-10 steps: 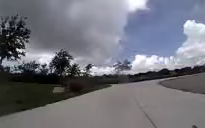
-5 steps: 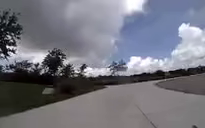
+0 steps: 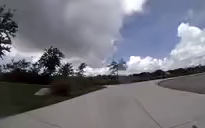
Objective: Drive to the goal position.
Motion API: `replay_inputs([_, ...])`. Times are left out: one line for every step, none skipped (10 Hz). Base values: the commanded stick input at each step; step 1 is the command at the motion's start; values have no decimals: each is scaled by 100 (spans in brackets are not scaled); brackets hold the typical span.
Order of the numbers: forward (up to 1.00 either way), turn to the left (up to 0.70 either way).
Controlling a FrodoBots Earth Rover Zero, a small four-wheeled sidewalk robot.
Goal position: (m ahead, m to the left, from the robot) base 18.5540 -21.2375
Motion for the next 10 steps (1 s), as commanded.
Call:
replay_inputs([85,0])
replay_inputs([85,0])
replay_inputs([85,0])
replay_inputs([85,0])
replay_inputs([85,0])
replay_inputs([85,0])
replay_inputs([85,0])
replay_inputs([85,0])
replay_inputs([85,0])
replay_inputs([85,0])
